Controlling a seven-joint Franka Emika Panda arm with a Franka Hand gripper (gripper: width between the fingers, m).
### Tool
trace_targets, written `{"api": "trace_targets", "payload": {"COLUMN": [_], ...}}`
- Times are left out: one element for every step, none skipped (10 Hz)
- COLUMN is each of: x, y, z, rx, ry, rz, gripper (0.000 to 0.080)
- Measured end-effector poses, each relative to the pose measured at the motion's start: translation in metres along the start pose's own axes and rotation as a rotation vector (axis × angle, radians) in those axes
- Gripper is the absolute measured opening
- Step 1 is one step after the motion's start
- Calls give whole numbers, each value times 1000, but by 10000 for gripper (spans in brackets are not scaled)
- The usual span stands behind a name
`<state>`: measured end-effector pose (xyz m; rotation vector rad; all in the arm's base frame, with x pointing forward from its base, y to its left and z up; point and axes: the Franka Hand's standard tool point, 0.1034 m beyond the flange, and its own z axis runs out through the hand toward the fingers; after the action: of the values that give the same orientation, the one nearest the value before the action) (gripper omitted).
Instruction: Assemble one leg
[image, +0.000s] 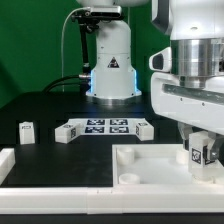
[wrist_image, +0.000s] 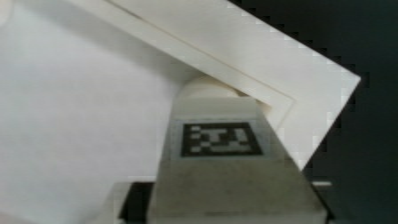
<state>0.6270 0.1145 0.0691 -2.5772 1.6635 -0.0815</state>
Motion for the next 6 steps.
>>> {"api": "trace_targets", "payload": {"x": [0,0,0,0,-1,-1], "y": [0,1,0,0,-1,-2], "z": [0,0,0,0,0,0], "rx": [0,0,0,1,4,10], "ry": [-3,-3,-3,-5,-3,2], "rz": [57,29,-28,-28,-122,-313], "gripper": [292,352,516,516,625,643]}}
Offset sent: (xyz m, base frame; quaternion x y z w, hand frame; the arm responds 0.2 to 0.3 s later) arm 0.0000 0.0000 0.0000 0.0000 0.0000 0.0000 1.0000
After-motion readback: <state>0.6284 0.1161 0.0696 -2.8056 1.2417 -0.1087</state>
